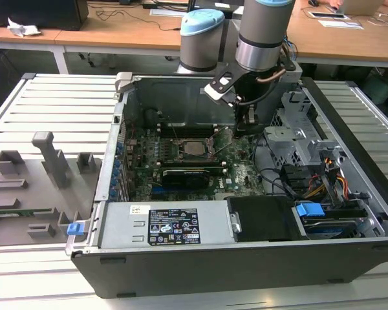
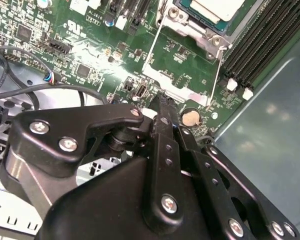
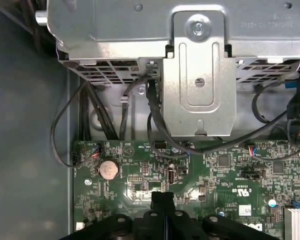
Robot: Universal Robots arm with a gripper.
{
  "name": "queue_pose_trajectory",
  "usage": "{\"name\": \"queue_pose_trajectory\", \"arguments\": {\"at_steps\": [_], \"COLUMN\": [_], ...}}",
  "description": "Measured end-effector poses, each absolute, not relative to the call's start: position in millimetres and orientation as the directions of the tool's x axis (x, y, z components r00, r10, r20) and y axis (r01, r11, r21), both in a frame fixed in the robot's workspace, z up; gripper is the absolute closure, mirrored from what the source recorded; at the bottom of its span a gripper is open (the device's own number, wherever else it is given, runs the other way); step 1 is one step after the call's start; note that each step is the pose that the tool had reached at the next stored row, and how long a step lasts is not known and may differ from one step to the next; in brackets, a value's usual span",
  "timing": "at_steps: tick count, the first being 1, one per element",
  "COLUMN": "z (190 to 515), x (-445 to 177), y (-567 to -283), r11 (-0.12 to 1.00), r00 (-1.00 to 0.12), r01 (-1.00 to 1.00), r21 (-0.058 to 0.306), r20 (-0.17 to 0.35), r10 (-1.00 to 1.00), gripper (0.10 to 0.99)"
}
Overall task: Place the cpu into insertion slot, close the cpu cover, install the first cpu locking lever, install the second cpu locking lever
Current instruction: 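Close the cpu cover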
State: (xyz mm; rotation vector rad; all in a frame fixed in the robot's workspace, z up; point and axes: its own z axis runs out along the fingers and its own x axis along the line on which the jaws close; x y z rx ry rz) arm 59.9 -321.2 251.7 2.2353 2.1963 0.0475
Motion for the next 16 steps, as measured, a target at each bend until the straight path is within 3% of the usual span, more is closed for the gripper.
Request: {"name": "queue_pose_trajectory", "arguments": {"at_steps": [16], "z": [252], "x": [46], "y": [-321], "r11": [-0.018], "r00": [0.017], "r01": [0.999], "r21": [0.027], "r20": [0.018], "r10": [1.000], "gripper": [0.980]}}
